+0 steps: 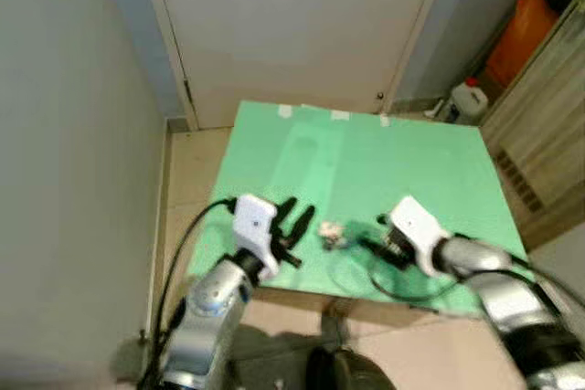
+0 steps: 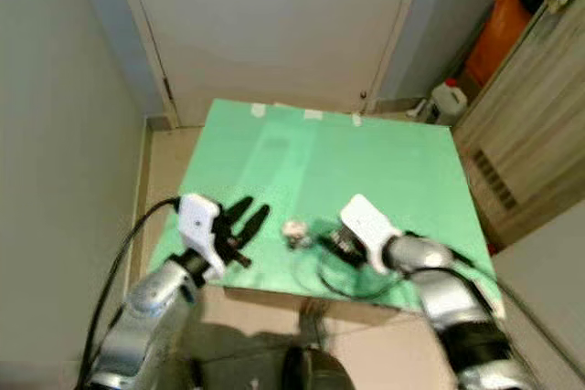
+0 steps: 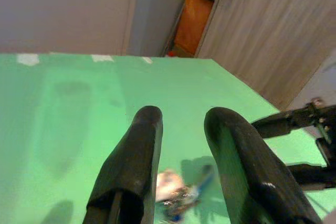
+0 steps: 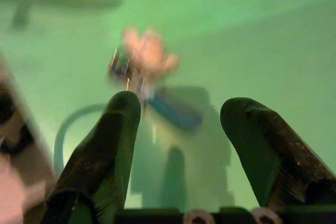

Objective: Hang keys on a hook

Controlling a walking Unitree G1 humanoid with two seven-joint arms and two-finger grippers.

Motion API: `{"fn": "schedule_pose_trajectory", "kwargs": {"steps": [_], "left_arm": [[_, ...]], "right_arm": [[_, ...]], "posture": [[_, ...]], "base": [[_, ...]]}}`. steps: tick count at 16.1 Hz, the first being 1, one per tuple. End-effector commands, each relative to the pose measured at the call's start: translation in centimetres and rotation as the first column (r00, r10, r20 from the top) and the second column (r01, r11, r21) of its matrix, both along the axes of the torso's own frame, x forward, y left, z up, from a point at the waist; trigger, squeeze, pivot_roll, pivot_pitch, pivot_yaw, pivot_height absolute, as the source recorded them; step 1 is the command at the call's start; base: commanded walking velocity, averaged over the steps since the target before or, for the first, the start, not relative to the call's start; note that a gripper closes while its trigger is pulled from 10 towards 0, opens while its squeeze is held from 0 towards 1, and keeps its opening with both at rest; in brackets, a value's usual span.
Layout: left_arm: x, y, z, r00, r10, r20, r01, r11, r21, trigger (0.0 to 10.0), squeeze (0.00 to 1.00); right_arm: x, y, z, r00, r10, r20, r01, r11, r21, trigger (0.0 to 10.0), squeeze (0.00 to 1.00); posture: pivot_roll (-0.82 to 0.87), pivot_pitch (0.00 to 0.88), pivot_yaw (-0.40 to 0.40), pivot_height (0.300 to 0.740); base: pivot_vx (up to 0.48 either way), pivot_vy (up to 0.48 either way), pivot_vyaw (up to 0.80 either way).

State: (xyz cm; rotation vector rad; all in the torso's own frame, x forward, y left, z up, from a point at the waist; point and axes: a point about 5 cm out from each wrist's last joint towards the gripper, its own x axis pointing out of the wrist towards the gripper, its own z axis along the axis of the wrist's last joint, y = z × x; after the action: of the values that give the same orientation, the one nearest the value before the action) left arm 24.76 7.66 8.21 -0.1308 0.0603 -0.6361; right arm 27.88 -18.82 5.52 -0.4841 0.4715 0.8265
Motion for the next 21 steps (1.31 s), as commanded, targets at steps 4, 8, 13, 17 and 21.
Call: {"fn": "schedule_pose_trajectory", "kwargs": {"steps": [4,8,13,17,21], "left_arm": [[-0.2,-0.3,-0.3,1.000,-0.013,-0.025,0.014,1.000,0.017,10.0,0.00],[-0.2,-0.5,-0.9,0.995,-0.002,-0.100,0.005,0.999,0.037,10.0,0.00],[-0.2,0.0,-0.8,0.996,0.036,-0.080,-0.031,0.997,0.065,10.0,0.00],[-0.4,-0.1,-0.8,0.996,0.027,-0.080,-0.022,0.997,0.071,10.0,0.00],[-0.6,-0.5,-0.9,0.997,0.013,-0.077,-0.007,0.997,0.078,10.0,0.00]], "right_arm": [[0.1,2.5,-0.1,0.983,0.181,0.028,-0.178,0.980,-0.082,10.0,0.00],[1.1,5.2,0.0,0.976,0.189,0.106,-0.184,0.981,-0.062,10.0,0.00],[0.9,6.0,-1.6,0.969,0.239,0.060,-0.227,0.961,-0.156,10.0,0.00],[2.1,3.6,-0.6,0.982,0.180,0.058,-0.170,0.975,-0.141,10.0,0.00],[2.6,1.9,-0.1,0.987,0.155,0.045,-0.147,0.977,-0.155,10.0,0.00]], "posture": [[0.06,0.172,-0.049,0.740],[0.06,0.184,-0.048,0.740],[0.07,0.196,-0.042,0.740],[0.07,0.199,-0.041,0.740],[0.07,0.203,-0.048,0.740]], "base": [[0.000,0.000,0.00],[0.000,0.354,0.00],[0.000,0.079,0.00],[0.000,0.000,0.00],[0.000,0.000,0.00]]}}
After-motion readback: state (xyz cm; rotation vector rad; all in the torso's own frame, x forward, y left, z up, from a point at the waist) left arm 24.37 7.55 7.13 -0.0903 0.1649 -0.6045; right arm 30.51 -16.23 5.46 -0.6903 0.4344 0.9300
